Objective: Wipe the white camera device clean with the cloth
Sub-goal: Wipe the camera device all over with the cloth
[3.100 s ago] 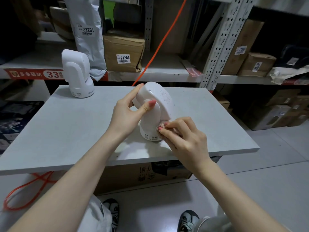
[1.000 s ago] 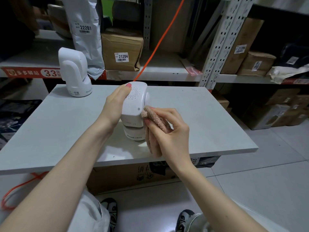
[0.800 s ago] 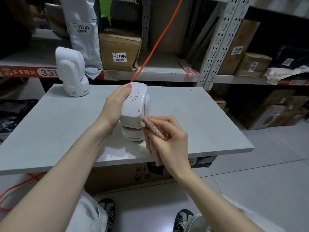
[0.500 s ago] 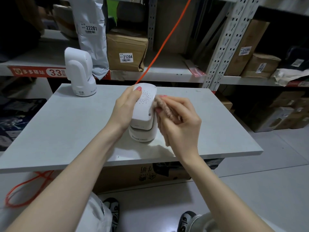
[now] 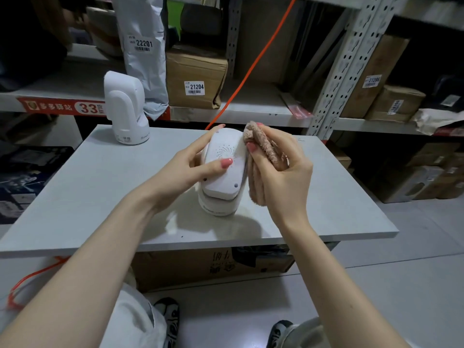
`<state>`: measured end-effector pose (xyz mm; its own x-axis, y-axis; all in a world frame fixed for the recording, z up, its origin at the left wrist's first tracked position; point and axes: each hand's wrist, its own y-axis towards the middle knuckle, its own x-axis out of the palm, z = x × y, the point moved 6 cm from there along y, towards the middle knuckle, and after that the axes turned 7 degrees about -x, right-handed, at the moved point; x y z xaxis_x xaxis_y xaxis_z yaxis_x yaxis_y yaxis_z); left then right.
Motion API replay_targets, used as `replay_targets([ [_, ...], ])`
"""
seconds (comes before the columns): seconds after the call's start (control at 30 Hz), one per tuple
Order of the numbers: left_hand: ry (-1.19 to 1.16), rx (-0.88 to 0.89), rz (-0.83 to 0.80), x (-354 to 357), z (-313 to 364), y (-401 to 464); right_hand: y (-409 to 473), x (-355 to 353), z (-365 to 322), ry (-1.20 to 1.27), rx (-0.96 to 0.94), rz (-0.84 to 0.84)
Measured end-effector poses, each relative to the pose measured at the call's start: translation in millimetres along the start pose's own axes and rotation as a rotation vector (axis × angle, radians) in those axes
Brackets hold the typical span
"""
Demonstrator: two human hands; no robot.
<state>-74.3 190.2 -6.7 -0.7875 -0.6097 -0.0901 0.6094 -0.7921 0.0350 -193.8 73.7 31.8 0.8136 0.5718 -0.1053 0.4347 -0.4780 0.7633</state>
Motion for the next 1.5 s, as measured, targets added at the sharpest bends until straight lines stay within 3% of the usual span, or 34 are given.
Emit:
replay_targets([
  [0.23, 0.059, 0.022, 0.149, 1.6, -5.6, 3.4, 4.3, -3.5, -1.1, -0.101, -0.121, -0.036],
  [0.4, 0.106, 0.046, 0.127, -3.5, -6.0, 1.2, -10.9, 5.6, -8.7, -0.223, -0.35, -0.134],
  [0.7, 0.18, 0.161, 0.152, 8.9, 6.7, -3.9, 4.8, -3.6, -16.7, -0.411, -0.461, -0.02],
  [0.9, 0.092, 0.131, 0.209, -1.0, 1.3, -2.3, -16.4, 8.6, -13.1, -0.414, -0.567, -0.139],
  [1.23, 0.197, 0.124, 0.222, 8.1, 2.3, -7.7, 0.0, 8.8, -22.1, -0.429, -0.524, -0.035],
  [1.5, 0.095, 0.094, 0.174, 1.1, 1.1, -6.7, -3.0, 17.5, -22.2, -0.421, -0.613, -0.17],
])
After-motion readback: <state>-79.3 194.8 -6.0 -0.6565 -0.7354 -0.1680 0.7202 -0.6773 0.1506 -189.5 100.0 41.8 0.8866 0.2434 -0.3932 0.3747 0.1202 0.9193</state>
